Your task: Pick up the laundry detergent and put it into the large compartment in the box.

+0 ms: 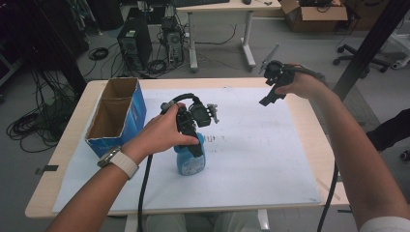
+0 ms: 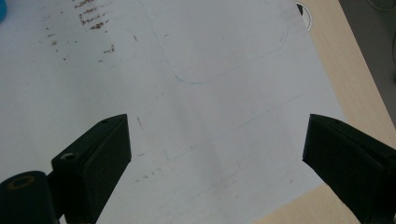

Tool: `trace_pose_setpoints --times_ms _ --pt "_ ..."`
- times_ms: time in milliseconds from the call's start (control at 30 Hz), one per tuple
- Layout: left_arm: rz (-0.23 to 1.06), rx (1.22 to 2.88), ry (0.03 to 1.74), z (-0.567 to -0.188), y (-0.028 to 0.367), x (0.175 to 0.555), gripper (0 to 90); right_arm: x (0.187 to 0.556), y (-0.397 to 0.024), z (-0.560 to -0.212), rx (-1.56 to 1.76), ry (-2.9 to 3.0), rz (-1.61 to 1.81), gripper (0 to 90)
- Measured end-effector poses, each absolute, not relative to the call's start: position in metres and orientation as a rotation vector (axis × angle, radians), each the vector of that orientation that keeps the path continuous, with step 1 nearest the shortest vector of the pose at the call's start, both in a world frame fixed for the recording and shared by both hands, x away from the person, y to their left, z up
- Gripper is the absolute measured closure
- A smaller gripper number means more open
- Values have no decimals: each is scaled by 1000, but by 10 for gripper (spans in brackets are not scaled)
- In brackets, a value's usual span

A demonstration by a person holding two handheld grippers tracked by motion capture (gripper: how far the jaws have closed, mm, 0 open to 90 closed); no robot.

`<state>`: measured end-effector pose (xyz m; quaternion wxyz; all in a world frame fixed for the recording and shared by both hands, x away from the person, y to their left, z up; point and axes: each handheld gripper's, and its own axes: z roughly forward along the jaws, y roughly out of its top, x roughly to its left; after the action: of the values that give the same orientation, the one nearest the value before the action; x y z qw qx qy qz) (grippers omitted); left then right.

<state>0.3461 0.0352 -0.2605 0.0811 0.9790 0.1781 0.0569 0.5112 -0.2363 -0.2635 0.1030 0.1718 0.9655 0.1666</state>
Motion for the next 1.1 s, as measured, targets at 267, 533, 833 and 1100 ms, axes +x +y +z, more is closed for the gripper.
trace_pose_setpoints --times_ms 267,533,833,1100 --pt "182 2934 547 -268 39 350 83 511 -236 -264 503 2850 496 77" --pt "181 2939 555 -275 42 352 87 511 -236 -264 503 2849 495 77" --pt "175 2942 542 -279 43 355 108 511 -236 -264 509 2845 498 77" --pt "163 2931 543 -282 44 355 160 512 -235 -265 507 2846 500 77"
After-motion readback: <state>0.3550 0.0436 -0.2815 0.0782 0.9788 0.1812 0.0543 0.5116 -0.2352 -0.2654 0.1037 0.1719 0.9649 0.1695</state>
